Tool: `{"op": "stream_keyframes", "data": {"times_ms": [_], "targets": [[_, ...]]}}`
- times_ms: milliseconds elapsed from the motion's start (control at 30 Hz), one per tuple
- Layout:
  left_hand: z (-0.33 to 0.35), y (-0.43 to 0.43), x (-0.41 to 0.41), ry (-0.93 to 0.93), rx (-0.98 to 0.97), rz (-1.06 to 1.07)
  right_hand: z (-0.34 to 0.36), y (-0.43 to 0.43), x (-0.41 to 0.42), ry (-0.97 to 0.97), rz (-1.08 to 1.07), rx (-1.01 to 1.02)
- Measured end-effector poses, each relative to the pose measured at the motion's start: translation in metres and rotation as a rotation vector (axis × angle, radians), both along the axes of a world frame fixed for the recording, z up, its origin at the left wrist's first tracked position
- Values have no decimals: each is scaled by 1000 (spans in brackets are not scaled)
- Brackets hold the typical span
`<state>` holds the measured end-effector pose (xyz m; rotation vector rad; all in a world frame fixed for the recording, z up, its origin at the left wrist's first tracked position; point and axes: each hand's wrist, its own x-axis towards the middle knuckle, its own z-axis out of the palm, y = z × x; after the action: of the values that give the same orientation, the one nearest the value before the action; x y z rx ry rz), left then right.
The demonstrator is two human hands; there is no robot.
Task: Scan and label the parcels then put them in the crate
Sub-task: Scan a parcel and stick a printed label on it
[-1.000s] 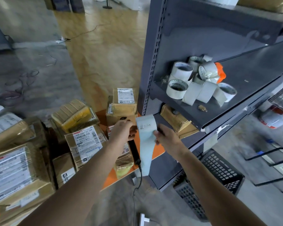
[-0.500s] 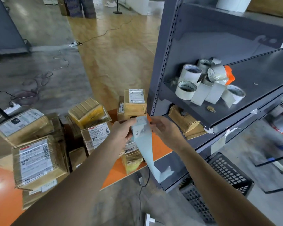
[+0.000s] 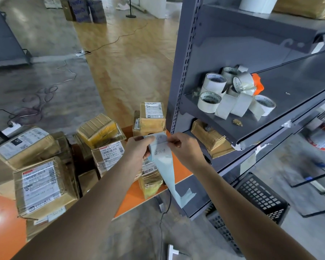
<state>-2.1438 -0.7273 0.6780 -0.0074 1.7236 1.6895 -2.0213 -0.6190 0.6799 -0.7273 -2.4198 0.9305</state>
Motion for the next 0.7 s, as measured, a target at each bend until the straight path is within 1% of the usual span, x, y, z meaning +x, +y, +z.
{"op": "stream_keyframes", "data": {"times_ms": [200, 333, 433, 567, 633, 700], "targets": [[-3, 1, 0, 28, 12, -8, 0, -1, 1, -51, 39, 42], [-7, 1, -2, 47, 15, 20, 5, 0, 8, 2, 79, -24], [-10, -1, -2, 42, 3, 8, 11, 2, 12, 77, 94, -171], [-12, -5, -3, 27, 22, 30, 18, 7, 20, 176, 107, -493], [-11, -5, -2, 35, 29, 10, 22, 10, 20, 141, 95, -585], [-9, -4, 0, 34, 36, -27, 24, 10, 15, 50, 43, -573]]}}
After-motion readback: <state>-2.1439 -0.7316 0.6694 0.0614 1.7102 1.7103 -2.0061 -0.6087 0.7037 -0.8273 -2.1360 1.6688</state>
